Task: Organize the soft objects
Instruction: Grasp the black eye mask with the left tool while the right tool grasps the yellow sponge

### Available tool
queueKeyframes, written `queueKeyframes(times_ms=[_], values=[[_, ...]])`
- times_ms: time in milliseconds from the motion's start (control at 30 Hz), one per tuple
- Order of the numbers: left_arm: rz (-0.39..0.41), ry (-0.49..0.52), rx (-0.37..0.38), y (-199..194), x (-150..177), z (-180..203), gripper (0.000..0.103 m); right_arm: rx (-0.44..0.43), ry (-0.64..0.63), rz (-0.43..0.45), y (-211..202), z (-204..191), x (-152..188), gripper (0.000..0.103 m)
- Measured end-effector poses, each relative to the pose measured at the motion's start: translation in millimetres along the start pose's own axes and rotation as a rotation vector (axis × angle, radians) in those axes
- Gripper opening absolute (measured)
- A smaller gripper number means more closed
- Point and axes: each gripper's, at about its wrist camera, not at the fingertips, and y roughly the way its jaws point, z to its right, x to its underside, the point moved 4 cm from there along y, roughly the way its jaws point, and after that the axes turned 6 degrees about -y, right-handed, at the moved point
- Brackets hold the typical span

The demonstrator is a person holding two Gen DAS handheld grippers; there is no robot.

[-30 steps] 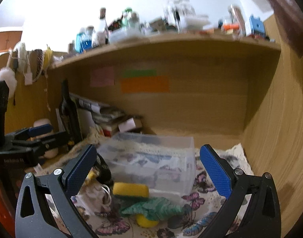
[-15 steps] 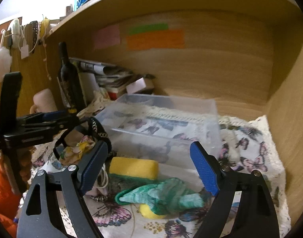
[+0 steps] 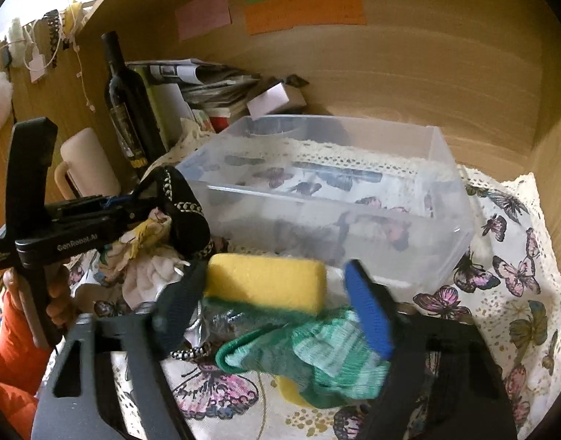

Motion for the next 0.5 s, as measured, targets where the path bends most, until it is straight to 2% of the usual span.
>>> queueKeyframes(times_ms=[100, 267, 500], values=[[0.013, 0.001, 0.011, -5.5, -2.2, 1.9, 0.014, 0.011, -0.028, 0.005, -2.3, -3.7, -0.1, 0.053], [0.038, 0.008, 0.014, -17.0, -7.0, 8.1, 0.012, 0.033, -0.034, 0.055, -11.5, -4.1, -5.2, 0.051], [0.112, 0.033, 0.016, -42.9, -18.7, 18.7, 0.011, 0.057, -0.028, 0.135, -30.8, -0.5, -16.7, 0.05]])
